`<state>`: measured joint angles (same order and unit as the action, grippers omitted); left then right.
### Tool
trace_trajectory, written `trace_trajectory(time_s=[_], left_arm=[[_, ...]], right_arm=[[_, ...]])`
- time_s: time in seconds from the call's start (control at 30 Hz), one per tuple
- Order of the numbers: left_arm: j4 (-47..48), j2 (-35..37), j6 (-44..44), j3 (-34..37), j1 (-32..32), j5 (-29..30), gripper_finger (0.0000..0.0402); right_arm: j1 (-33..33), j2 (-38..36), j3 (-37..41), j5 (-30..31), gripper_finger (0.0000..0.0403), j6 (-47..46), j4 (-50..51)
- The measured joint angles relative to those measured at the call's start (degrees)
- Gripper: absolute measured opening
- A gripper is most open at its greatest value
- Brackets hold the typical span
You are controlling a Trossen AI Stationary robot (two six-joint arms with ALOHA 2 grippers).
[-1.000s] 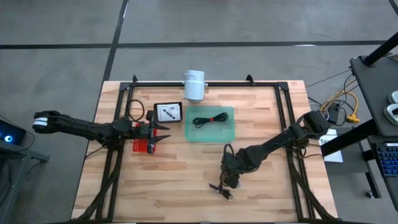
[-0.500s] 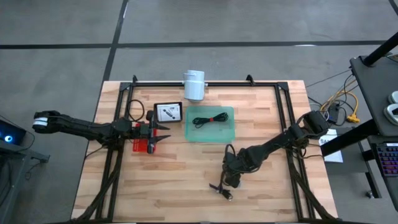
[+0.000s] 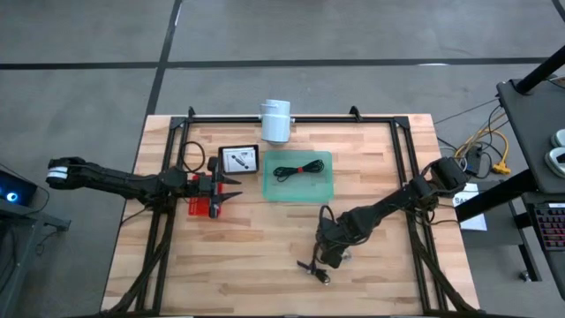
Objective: Pick and place items into bin
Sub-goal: Put the white charger cable into the green bin
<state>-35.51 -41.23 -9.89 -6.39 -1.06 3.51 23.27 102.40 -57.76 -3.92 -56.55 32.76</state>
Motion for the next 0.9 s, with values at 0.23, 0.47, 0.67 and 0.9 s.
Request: trace_trajectory(time_s=[0.23, 0.47, 0.67, 0.9], left_arm=[[-0.01, 0.0, 0.0, 0.0, 0.0, -0.01, 0.0115], [0.0, 0.0, 0.0, 0.0, 0.0, 0.0, 0.0115], [-0.02, 0.0, 0.0, 0.0, 0.01, 0.0, 0.0115], [-0.01, 0.0, 0.0, 0.0, 0.02, -0.01, 0.0115]], right_arm=[[-1.36, 0.0, -4.03, 2.85, 0.002, 5.94, 6.24], [-6.2, 0.01, -12.88, 12.5, 0.0019, 18.44, 17.31], [-12.48, 0.01, -21.27, 18.12, 0.0018, 35.16, 19.45], [-24.21, 0.0, -24.43, 19.26, 0.0018, 31.9, 19.46]])
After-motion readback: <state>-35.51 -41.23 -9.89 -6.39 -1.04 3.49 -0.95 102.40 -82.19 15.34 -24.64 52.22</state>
